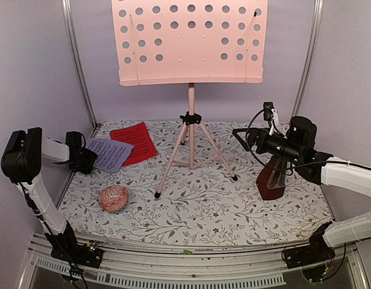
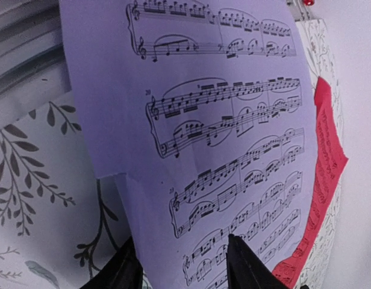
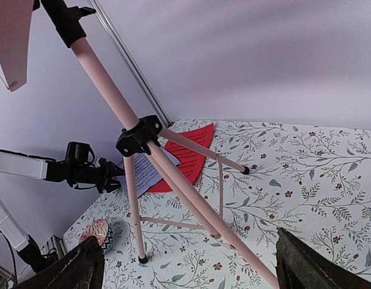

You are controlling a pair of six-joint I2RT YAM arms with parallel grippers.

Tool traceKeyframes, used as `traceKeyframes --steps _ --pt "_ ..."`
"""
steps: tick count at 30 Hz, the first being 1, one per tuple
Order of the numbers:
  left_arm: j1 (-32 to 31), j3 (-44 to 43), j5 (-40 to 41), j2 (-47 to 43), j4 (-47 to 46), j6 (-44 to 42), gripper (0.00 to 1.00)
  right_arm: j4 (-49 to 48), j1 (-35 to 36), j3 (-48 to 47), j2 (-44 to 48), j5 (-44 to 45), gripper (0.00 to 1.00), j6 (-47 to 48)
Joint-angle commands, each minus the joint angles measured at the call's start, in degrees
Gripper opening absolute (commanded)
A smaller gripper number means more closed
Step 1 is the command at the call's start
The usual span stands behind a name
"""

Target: Set up the instrument practice props

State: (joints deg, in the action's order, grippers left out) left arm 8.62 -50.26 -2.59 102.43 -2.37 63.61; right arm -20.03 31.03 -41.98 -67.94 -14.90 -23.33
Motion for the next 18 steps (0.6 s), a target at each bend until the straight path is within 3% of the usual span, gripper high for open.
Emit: traceKeyframes --steps 1,6,8,11,18 --pt "0.7 -1.1 0.0 1.9 -0.9 2.8 0.47 0.8 -0.4 0.8 1.6 1.3 0.99 -0.2" --pt "0.8 -1.5 0.6 3.4 -1.3 3.6 0.40 0.8 -0.3 0.9 1.2 1.5 0.99 -0.1" --pt "0.8 -1.9 0.5 4.0 -1.5 3.3 0.27 1.0 -0.4 0.7 1.0 1.5 0.99 -0.1" --pt "0.7 -3.2 0.4 4.0 -0.6 -0.1 0.00 1.3 -0.4 0.3 0.9 1.7 0.99 -0.1" --pt "-0.7 -4.2 3.0 -5.8 5.0 -13.2 0.00 1.7 -0.3 -0.5 0.4 -0.1 0.99 0.2"
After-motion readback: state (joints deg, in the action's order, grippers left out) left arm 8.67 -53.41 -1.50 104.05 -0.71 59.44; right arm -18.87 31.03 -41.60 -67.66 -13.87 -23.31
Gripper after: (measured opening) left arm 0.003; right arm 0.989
